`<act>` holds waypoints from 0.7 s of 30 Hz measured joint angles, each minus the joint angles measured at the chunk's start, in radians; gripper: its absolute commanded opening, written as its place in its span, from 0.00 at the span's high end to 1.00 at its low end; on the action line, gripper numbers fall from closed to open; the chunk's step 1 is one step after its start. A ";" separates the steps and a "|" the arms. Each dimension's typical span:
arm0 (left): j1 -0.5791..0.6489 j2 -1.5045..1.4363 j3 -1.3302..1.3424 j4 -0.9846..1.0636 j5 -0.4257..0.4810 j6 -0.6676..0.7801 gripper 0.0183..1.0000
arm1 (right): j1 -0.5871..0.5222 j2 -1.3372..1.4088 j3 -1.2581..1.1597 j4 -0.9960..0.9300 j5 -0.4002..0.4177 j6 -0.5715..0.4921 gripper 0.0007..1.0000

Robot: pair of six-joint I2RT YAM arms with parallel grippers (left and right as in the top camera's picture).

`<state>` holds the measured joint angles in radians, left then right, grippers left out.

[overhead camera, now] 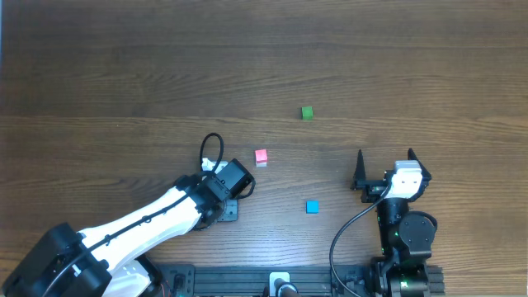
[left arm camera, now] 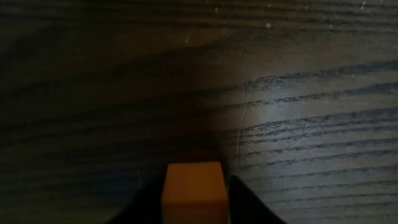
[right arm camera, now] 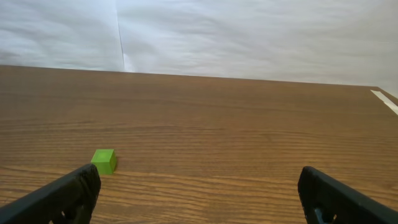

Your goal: Stack Cubes

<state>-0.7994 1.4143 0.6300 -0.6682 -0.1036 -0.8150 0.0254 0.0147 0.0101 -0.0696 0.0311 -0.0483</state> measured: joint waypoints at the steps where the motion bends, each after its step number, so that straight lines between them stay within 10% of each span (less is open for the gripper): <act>1: 0.000 0.000 0.000 0.000 0.000 0.000 0.77 | 0.000 0.000 0.000 0.000 0.000 0.000 0.01; 10: 0.000 0.000 0.004 -0.001 0.004 0.000 0.98 | 0.000 0.000 0.000 0.000 0.000 -0.001 0.01; 21: 0.000 0.172 0.513 -0.241 -0.005 0.000 0.98 | 0.000 0.000 0.000 0.000 0.000 -0.001 0.01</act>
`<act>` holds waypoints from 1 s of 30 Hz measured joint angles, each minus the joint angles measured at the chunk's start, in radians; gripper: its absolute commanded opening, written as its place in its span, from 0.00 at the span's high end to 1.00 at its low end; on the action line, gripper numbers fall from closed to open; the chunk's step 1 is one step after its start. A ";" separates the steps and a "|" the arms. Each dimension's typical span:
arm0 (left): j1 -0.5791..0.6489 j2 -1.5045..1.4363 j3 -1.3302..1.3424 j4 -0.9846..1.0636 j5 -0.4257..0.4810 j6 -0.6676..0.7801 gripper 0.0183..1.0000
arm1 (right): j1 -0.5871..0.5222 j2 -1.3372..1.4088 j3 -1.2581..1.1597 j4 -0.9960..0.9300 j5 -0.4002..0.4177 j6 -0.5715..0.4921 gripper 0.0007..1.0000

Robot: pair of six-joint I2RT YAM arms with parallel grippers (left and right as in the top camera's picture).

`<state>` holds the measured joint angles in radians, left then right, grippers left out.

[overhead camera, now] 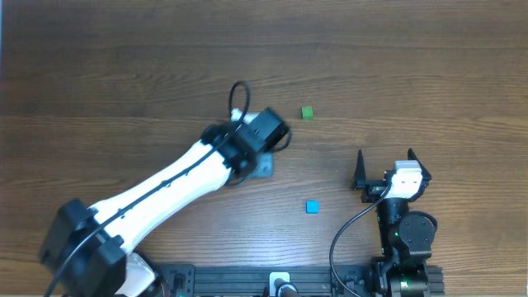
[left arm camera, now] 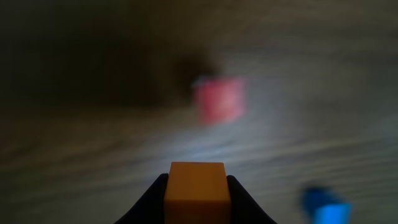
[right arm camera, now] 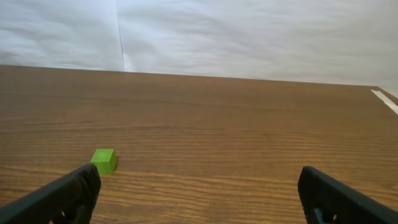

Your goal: Stack Cubes

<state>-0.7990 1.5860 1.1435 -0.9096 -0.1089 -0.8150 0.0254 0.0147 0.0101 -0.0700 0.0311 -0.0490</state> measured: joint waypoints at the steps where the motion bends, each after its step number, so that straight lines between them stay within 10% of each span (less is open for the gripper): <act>1: 0.000 0.050 0.082 0.002 0.000 0.000 0.98 | 0.000 0.000 0.000 0.000 0.000 0.000 0.01; 30: 0.065 0.280 0.222 -0.027 0.077 -0.019 0.98 | 0.000 0.000 0.000 0.000 0.000 0.001 0.01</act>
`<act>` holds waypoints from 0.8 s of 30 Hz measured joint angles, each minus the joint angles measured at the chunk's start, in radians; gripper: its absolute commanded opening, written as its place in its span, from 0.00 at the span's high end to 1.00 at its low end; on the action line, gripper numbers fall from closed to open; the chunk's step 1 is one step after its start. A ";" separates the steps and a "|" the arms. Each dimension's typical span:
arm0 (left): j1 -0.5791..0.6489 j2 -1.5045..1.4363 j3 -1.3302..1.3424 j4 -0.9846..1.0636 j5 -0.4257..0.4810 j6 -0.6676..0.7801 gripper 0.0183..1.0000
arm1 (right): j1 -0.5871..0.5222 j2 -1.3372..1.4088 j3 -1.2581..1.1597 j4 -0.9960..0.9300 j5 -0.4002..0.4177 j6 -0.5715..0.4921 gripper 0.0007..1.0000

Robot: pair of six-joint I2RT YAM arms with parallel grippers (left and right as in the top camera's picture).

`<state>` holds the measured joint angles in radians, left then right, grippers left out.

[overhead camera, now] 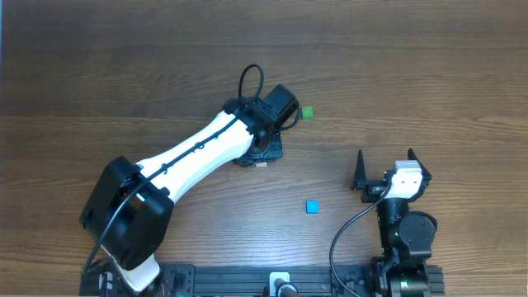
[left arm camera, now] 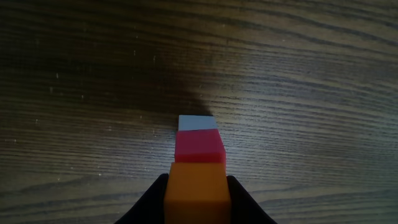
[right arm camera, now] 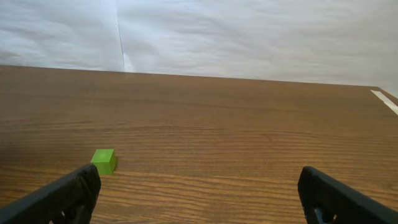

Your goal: Stack Cubes

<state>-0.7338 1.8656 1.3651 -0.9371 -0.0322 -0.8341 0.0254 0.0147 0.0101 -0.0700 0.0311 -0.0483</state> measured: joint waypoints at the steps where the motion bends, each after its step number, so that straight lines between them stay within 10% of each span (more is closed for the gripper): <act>1: 0.000 0.000 0.000 0.000 0.000 0.000 0.98 | 0.000 0.000 0.000 0.000 0.000 0.000 0.01; 24: -0.014 0.003 0.000 0.006 -0.009 0.000 0.98 | 0.000 0.000 0.000 0.000 0.000 0.000 0.01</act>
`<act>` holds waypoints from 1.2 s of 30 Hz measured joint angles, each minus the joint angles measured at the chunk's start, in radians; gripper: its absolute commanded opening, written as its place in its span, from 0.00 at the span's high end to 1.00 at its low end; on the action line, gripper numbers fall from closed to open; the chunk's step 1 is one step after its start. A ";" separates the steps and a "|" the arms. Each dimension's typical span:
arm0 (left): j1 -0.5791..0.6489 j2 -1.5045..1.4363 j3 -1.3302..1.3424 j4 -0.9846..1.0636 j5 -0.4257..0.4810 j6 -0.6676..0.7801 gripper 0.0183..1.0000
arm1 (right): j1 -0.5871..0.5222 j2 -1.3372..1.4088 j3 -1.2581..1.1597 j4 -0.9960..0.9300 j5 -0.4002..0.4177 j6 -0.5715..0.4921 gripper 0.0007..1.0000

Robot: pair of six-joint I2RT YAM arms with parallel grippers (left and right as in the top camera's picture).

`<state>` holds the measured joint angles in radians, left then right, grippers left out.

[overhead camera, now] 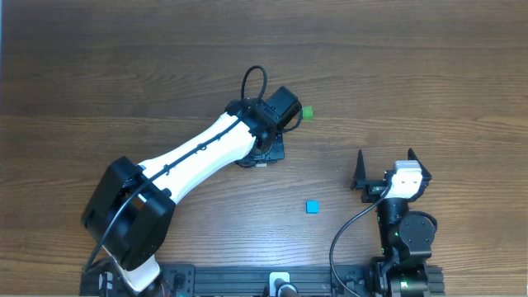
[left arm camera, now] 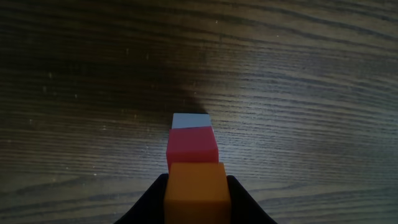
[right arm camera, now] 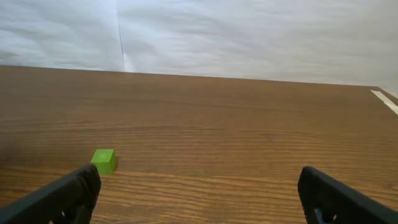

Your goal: Stack Cubes

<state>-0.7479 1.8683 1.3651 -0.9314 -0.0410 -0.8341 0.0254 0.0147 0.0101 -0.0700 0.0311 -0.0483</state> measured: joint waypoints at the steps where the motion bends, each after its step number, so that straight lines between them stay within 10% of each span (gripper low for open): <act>1: 0.000 0.000 0.000 0.000 -0.001 0.000 0.98 | 0.000 0.000 0.000 0.000 0.000 0.000 0.01; 36: 0.000 0.001 0.000 0.004 -0.027 0.000 0.97 | 0.000 0.000 0.000 0.000 0.000 0.000 0.01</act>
<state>-0.7479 1.8694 1.3651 -0.9276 -0.0681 -0.8341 0.0254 0.0147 0.0101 -0.0700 0.0311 -0.0483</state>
